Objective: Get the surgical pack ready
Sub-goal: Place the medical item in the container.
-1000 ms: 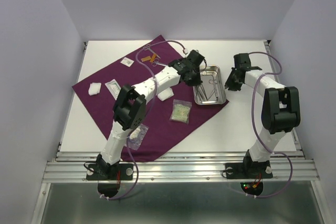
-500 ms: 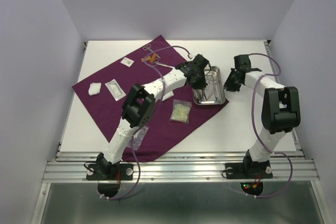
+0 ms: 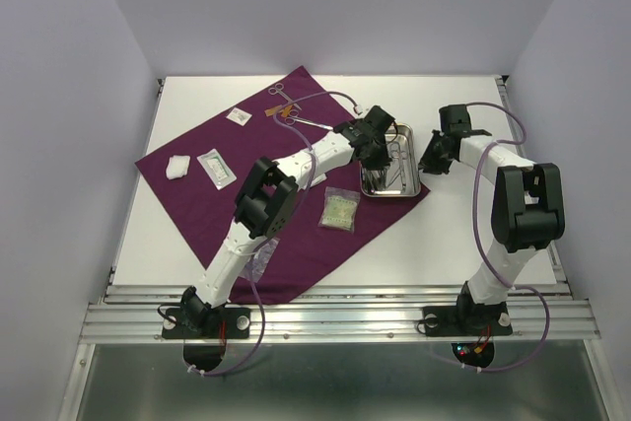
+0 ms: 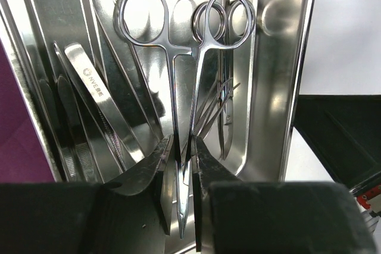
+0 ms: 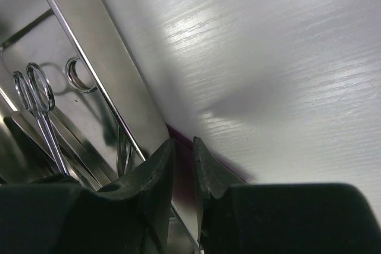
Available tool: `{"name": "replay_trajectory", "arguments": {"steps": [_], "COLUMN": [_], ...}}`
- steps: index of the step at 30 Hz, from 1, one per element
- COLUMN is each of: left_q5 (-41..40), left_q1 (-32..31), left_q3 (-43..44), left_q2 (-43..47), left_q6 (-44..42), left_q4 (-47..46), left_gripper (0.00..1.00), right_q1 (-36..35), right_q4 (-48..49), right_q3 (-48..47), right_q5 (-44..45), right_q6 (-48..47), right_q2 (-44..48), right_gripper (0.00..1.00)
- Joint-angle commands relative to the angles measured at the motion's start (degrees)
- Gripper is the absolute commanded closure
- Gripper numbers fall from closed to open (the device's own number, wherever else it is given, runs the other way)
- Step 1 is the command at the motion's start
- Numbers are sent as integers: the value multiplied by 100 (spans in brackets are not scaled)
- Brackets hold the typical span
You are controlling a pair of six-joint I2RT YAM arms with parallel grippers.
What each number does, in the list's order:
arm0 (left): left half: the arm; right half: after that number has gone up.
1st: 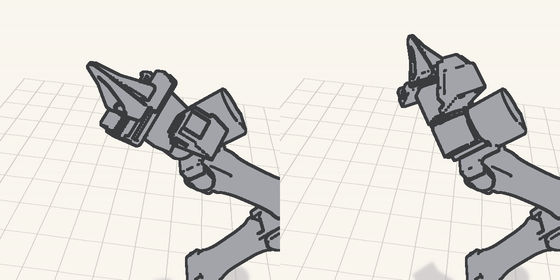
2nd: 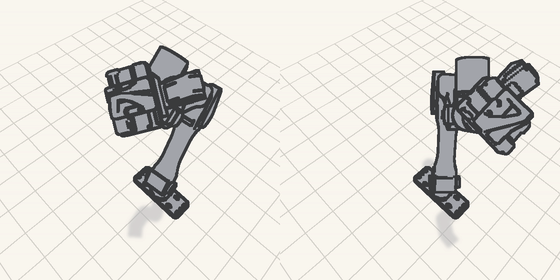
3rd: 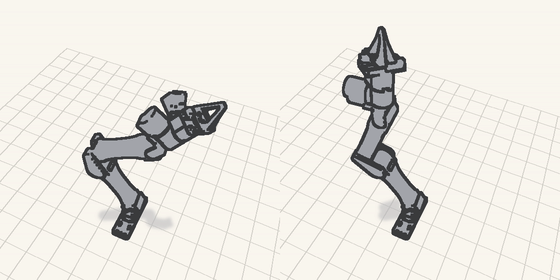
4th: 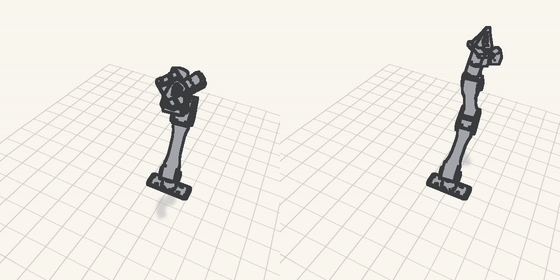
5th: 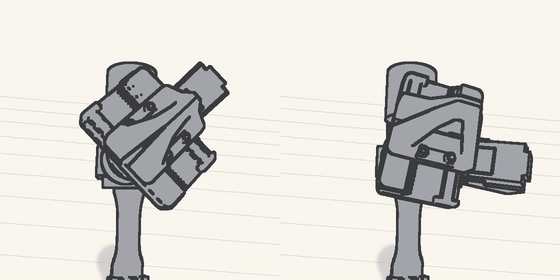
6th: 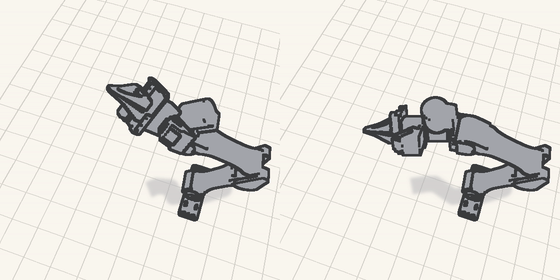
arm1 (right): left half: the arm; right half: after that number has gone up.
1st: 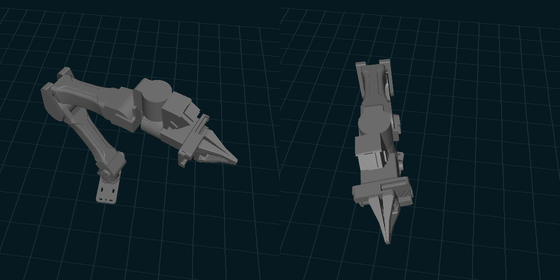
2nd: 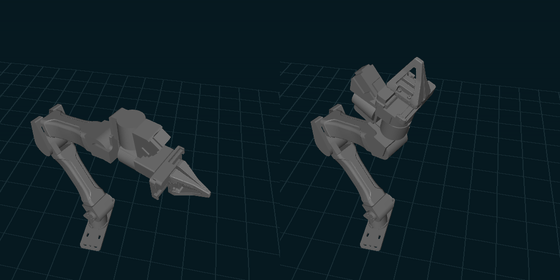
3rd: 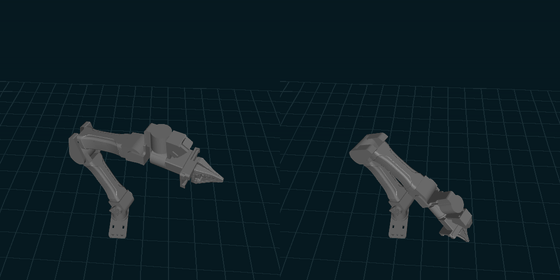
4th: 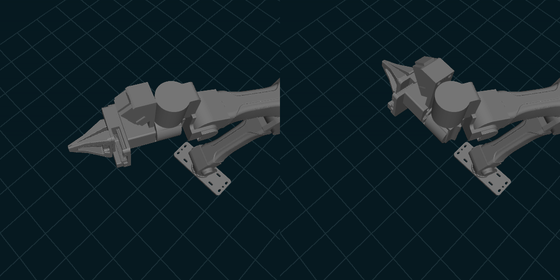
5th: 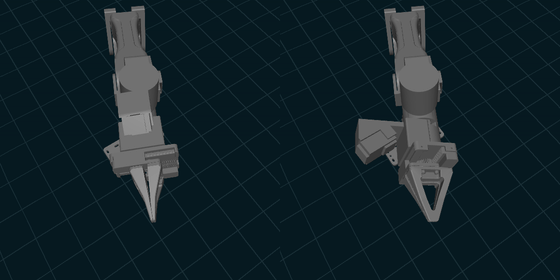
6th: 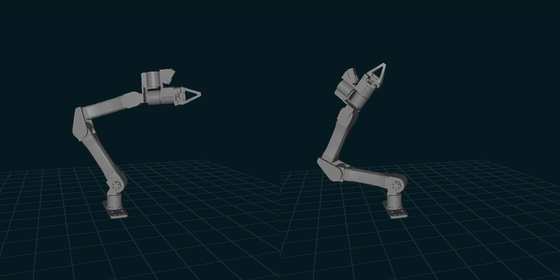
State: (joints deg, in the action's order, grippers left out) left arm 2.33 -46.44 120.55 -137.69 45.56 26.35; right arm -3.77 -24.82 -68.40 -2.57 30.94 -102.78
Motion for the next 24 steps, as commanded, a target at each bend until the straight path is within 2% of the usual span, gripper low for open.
{"name": "replay_trajectory", "arguments": {"steps": [1,3,6,10,19,24], "left_q5": [57,66,101,136,145,31], "left_q1": [-50,-59,-59,-76,-85,-85], "left_q3": [162,170,232,258,170,162], "left_q2": [120,111,67,58,172,470], "left_q6": [172,216,252,243,216,120], "left_q4": [-191,-209,-200,-209,-218,-200], "left_gripper": [100,96,79,64,62,65], "right_q1": [17,17,17,17,17,17], "right_q4": [214,214,205,205,205,179], "right_q3": [29,29,37,64,64,72], "right_q5": [-42,-51,-51,-33,-42,11], "right_q6": [61,61,44,44,44,35], "right_q2": [250,250,276,285,311,417], "right_gripper": [75,75,75,75,75,75]}}
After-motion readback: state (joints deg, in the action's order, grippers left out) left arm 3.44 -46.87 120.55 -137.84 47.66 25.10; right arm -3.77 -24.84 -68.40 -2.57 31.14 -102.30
